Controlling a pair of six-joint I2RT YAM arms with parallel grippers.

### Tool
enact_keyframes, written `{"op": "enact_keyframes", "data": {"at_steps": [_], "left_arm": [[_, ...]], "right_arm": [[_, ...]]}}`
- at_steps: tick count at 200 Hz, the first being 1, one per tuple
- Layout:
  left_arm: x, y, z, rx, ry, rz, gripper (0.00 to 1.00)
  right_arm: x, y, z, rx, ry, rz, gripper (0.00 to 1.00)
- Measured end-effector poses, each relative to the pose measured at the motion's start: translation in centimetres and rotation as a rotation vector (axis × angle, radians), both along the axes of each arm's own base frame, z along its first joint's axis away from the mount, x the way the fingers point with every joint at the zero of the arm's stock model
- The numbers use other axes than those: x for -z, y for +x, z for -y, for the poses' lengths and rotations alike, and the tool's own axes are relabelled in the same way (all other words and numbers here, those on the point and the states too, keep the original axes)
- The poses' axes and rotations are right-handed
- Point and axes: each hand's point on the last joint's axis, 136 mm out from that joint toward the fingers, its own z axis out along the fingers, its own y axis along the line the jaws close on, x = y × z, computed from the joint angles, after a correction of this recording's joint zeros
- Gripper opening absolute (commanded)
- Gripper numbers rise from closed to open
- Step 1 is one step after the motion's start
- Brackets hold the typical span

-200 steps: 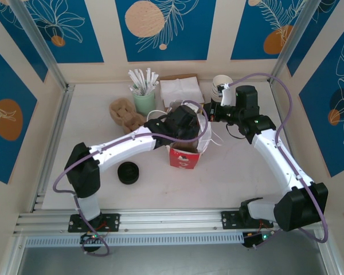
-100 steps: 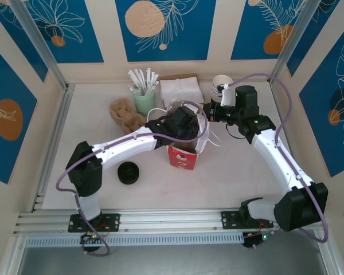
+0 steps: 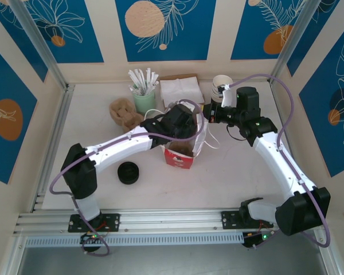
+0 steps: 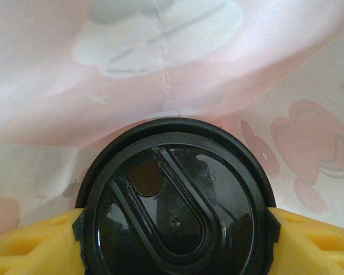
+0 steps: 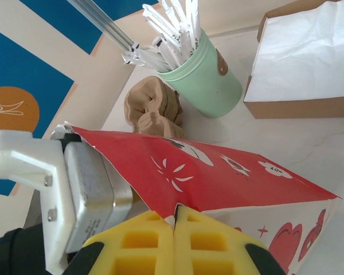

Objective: Pack the takeout coffee

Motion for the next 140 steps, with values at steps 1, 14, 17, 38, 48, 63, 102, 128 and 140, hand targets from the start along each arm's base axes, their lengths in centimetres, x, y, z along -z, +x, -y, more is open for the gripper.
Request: {"op": "enact_keyframes", "data": {"at_steps": [1, 14, 17, 38, 48, 63, 102, 128, 140], "left_arm": [[-0.02, -0.01, -0.02, 0.000, 0.000, 0.000, 0.73], [-0.42, -0.05, -0.23, -0.004, -0.001, 0.006, 0.72], [-0.50, -0.05, -0.26, -0.005, -0.002, 0.008, 0.73], [-0.90, -0.03, -0.30, -0.007, -0.007, 0.013, 0.72], [-0.89, -0.05, -0.31, -0.007, -0.006, 0.012, 0.72], [-0.83, -0.08, -0.36, -0.007, -0.003, 0.010, 0.72], [-0.73, -0.15, -0.44, -0.007, 0.002, 0.006, 0.72], [-0.69, -0.15, -0.42, -0.006, 0.002, 0.005, 0.72], [-0.65, -0.17, -0.37, -0.006, -0.001, 0.002, 0.72]], "right_arm": [[0.00, 0.00, 0.00, 0.000, 0.000, 0.000, 0.00], [-0.02, -0.01, 0.00, -0.001, -0.002, 0.004, 0.00], [0.00, -0.01, 0.00, -0.001, -0.002, 0.003, 0.00], [0.15, -0.04, 0.03, -0.002, -0.005, 0.002, 0.00], [0.15, -0.04, 0.03, -0.003, -0.007, 0.004, 0.00], [0.15, -0.04, 0.03, -0.004, -0.007, 0.005, 0.00], [0.21, -0.08, 0.04, -0.006, -0.011, 0.005, 0.00], [0.21, -0.09, 0.03, -0.007, -0.012, 0.007, 0.00], [0.21, -0.10, 0.00, -0.009, -0.011, 0.006, 0.00]]}}
